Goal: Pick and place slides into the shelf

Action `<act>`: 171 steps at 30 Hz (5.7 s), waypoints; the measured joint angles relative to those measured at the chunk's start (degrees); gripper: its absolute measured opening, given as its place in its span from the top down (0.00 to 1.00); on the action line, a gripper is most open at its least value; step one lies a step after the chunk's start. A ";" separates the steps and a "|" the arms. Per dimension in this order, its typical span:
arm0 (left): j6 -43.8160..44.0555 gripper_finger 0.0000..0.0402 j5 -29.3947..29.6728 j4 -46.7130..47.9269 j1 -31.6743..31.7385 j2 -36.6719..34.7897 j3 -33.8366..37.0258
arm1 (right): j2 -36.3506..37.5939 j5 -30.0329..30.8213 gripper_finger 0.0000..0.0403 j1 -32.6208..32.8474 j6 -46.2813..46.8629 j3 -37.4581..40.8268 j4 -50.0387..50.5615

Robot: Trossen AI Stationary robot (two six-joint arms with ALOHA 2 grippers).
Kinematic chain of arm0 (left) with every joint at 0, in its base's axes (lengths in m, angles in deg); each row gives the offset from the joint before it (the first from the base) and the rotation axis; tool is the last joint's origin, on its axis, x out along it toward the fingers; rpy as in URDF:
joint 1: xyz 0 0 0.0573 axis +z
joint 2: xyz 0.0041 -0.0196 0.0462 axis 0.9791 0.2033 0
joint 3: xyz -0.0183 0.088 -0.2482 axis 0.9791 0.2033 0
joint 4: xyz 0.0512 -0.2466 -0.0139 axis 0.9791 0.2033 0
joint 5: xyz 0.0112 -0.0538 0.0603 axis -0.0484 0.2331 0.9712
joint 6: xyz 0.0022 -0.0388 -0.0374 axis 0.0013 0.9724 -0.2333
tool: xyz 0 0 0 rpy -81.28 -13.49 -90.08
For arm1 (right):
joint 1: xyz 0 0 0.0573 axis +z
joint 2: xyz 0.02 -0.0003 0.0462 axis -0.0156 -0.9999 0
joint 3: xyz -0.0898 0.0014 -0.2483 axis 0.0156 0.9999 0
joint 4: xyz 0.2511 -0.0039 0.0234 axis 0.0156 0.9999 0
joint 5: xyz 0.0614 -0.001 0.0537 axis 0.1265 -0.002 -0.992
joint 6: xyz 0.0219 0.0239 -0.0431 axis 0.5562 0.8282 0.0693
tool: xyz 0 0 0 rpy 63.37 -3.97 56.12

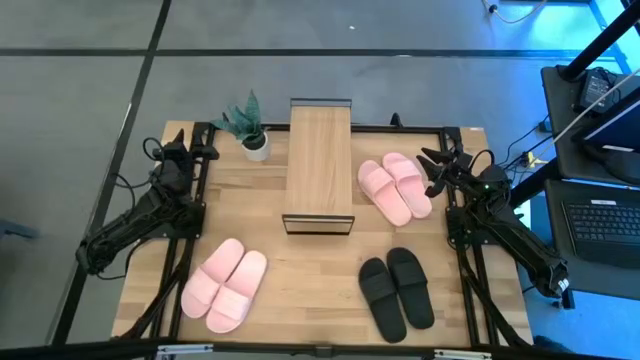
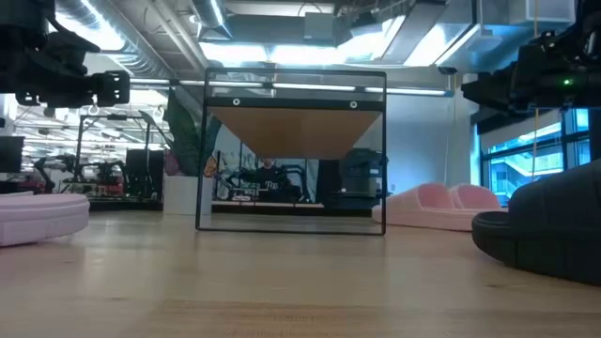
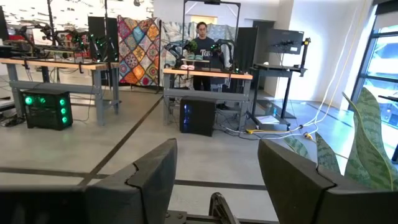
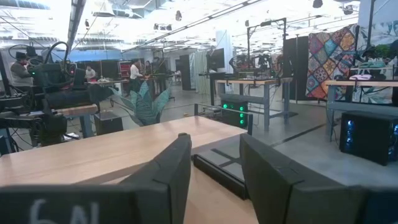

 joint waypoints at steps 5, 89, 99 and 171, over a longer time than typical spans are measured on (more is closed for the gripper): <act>-0.01 0.46 0.00 0.01 0.00 -0.02 0.02 | -0.01 -0.02 0.66 0.00 0.01 -0.01 -0.02; 0.00 0.46 0.00 0.01 0.00 -0.02 0.00 | 0.00 -0.02 0.66 0.02 0.42 0.00 -0.02; 0.00 0.46 0.00 0.00 0.00 -0.01 0.02 | -0.01 -0.51 0.66 0.00 2.55 -0.02 -0.02; 0.46 0.46 -5.97 -0.49 -0.01 0.00 0.01 | -35.07 3.18 0.30 14.70 -19.80 -42.30 29.37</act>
